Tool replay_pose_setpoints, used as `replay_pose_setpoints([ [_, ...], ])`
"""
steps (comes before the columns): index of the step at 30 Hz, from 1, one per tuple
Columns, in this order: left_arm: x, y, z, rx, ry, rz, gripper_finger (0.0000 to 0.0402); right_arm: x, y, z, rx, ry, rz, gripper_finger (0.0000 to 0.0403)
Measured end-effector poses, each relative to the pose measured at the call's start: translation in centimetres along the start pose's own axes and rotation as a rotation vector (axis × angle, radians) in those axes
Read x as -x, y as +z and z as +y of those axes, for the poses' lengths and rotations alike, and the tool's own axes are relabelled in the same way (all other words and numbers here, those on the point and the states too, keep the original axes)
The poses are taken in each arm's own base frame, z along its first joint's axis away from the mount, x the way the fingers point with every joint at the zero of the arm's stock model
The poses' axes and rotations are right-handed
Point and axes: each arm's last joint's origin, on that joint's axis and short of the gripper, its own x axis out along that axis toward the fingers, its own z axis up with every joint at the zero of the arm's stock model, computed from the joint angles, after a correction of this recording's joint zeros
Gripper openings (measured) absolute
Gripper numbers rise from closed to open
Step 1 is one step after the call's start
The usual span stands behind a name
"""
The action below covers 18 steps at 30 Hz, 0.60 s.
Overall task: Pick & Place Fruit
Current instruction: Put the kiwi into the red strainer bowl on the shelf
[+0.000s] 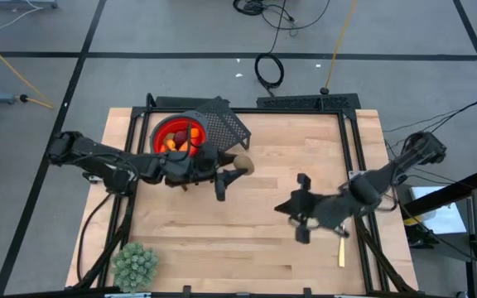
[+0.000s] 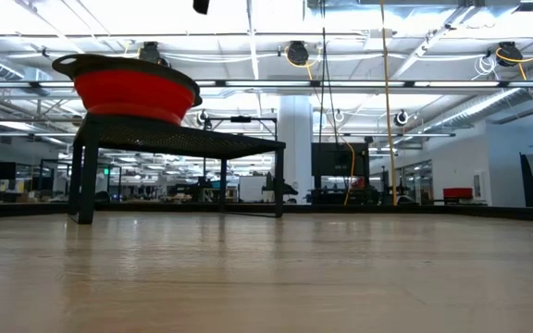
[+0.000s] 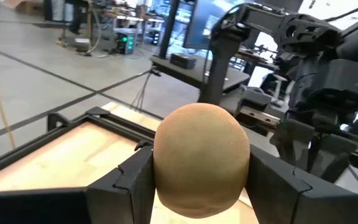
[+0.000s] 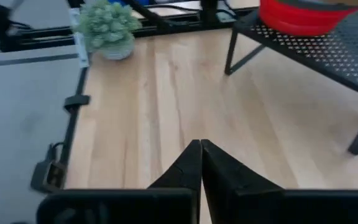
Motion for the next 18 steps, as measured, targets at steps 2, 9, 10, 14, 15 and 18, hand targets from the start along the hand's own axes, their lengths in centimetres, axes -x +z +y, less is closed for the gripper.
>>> replay_pose_setpoints([
  [2, -0.2, 0.2, 0.6, 0.014, 0.020, -0.003, 0.0205, 1.0, -0.8, -1.3, 0.001, 0.044, -0.012, 0.0001],
  [9, -0.8, 0.6, 2.3, 0.070, 0.079, -0.013, 0.0206, 3.5, -4.0, -5.4, 0.040, 0.285, -0.165, 0.0001],
  [10, -0.8, 0.6, 2.6, 0.078, 0.090, -0.008, 0.0206, 3.8, -4.5, -5.9, 0.047, 0.313, -0.179, 0.0001],
  [14, -1.0, 1.3, 3.3, 0.107, 0.141, 0.044, 0.0206, 4.9, -6.4, -8.0, 0.055, 0.359, -0.237, 0.0000],
  [15, -1.1, 1.7, 3.5, 0.111, 0.156, 0.058, 0.0206, 5.2, -6.7, -8.4, 0.056, 0.352, -0.252, 0.0000],
  [18, -1.0, 2.7, 4.0, 0.119, 0.205, 0.103, 0.0207, 6.2, -7.6, -9.5, 0.067, 0.336, -0.302, 0.0000],
])
